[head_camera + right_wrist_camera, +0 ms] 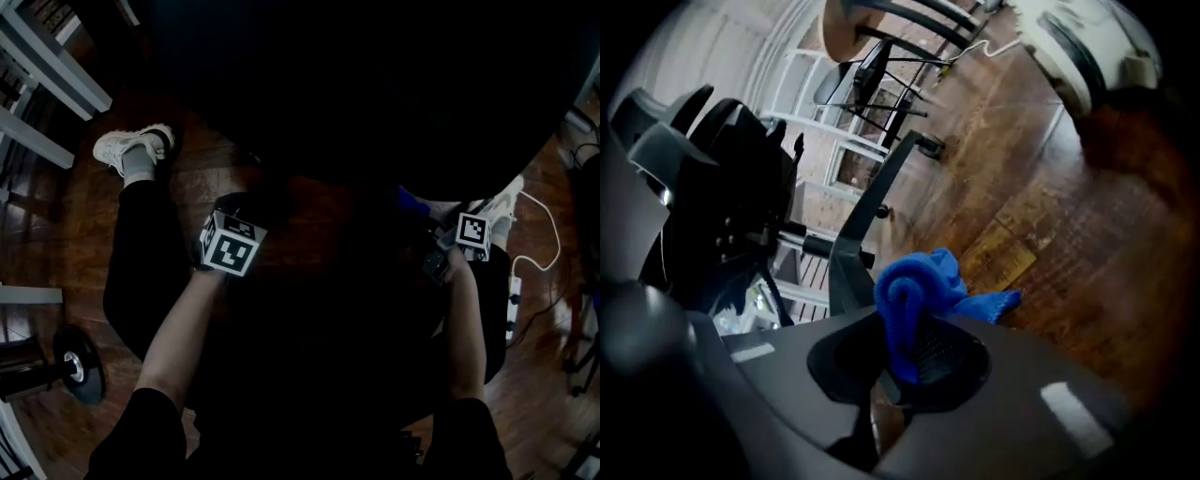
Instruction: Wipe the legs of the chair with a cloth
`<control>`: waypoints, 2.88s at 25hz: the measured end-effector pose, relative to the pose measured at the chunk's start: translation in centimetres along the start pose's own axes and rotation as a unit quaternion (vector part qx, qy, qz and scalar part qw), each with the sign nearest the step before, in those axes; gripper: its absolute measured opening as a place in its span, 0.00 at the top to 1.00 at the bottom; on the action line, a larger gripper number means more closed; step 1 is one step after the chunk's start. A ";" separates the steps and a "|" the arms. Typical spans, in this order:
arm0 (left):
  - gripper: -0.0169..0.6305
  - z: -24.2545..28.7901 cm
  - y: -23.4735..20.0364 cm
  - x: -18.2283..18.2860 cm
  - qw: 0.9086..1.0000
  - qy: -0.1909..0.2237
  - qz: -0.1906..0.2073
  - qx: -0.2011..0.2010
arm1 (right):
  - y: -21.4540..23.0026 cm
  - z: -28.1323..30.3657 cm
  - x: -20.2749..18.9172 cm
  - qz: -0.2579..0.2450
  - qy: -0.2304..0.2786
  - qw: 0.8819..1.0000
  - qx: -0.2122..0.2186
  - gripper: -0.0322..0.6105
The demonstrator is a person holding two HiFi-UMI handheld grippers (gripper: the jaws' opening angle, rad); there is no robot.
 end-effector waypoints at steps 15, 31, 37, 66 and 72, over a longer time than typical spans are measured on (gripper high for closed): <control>0.76 3.7 -2.2 2.9 0.999 0.003 0.026 -0.047 | 1.2 -0.5 -0.9 0.063 0.047 0.996 0.034 0.87; 0.71 0.0 -4.1 5.1 0.987 0.084 0.134 0.014 | -3.2 2.1 -9.3 -0.028 -0.005 0.999 0.020 0.87; 0.71 -1.5 3.4 4.0 0.983 0.146 0.002 -0.116 | -8.0 6.6 -14.3 -0.074 0.012 0.995 0.061 0.86; 0.86 -1.0 4.6 1.2 0.992 0.076 0.088 0.040 | -11.8 7.6 -4.4 -0.203 0.270 0.923 -0.183 0.86; 0.86 -1.0 4.9 1.1 0.989 0.076 0.107 0.064 | -7.8 4.2 -6.8 -0.174 0.271 0.928 -0.186 0.86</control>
Point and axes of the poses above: the fingertips, and each gripper's own axes: z forward along the fingers, y to its right, x out of its top, the point moved 6 cm from there along -z, backward along the fingers, and after that the axes turned 11 degrees about -x, right-handed, at the moved point
